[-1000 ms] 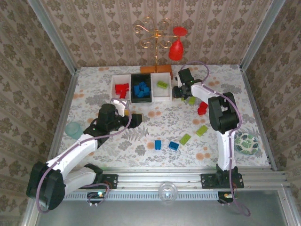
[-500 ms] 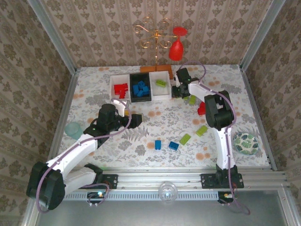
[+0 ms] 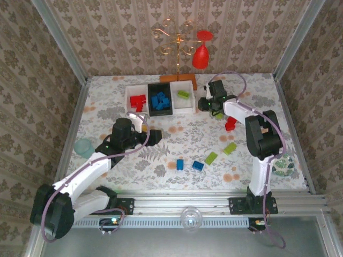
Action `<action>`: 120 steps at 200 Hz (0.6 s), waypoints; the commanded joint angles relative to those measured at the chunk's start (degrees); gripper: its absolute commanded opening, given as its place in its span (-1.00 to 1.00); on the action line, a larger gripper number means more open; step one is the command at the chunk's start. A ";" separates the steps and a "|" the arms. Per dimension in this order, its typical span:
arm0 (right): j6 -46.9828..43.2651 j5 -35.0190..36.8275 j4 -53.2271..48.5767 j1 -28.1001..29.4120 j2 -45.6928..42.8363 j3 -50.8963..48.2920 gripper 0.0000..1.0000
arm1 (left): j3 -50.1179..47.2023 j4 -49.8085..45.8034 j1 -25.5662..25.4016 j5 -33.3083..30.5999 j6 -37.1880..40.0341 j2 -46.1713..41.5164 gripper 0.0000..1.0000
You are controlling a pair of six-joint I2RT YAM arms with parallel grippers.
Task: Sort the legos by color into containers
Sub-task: Pick up the lego from the top-center of the table, then place the lego in the container.
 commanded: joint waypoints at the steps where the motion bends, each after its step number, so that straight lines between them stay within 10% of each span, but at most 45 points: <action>1: 1.95 -3.26 5.89 3.57 0.30 2.75 -0.45 | -0.24 -0.04 0.45 0.01 0.21 -0.72 0.78; 73: 2.61 -2.08 0.33 6.35 13.66 19.44 -0.30 | -0.46 -0.17 0.51 0.01 0.18 -0.77 0.78; 120: 3.55 -3.24 2.38 6.23 6.18 14.76 -0.05 | -0.47 -0.33 0.54 0.18 0.33 -1.16 0.78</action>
